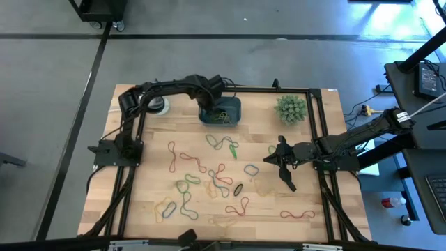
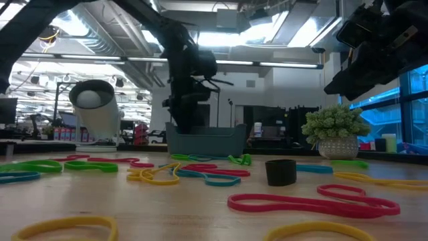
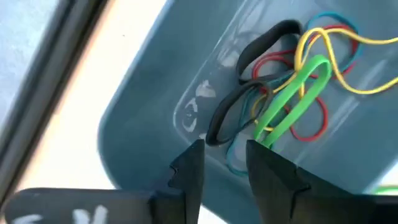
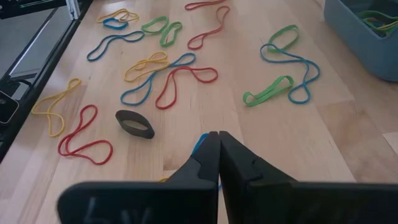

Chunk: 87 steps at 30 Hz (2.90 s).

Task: Pick and place rubber bands into bin
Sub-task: Put the blue rubber band into the blue bin

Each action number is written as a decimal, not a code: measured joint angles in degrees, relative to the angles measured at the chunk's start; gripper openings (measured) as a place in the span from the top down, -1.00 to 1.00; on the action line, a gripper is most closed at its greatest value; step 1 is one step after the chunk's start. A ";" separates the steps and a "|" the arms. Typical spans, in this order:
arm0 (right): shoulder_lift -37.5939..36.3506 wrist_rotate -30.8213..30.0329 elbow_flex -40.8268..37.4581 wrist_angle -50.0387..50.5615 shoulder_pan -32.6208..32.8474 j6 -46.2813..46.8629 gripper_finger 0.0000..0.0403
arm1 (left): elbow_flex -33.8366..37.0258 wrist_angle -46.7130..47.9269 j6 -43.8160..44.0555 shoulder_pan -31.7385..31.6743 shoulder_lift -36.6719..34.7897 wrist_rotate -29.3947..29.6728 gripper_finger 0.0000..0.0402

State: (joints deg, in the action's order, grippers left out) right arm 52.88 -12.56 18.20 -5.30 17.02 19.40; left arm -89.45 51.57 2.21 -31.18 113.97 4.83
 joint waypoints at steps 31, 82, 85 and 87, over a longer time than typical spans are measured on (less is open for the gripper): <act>0.00 0.00 0.00 -0.94 0.18 2.52 0.99 | 17.03 -0.40 10.17 36.46 -26.91 13.58 0.99; 50.12 2.55 38.76 35.19 -4.59 -6.52 0.56 | 68.50 -47.14 12.03 44.74 -61.52 13.17 0.98; 50.10 4.79 38.77 35.19 -4.60 -7.66 0.77 | 68.50 -47.12 12.03 44.74 -61.52 13.14 0.99; 50.10 5.77 38.79 35.18 -4.63 -7.86 0.93 | 68.50 -47.12 12.03 44.74 -61.52 13.14 0.99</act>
State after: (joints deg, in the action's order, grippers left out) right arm 102.98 -6.78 56.99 29.88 12.38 11.54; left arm -20.95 4.45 14.24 13.56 52.45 17.98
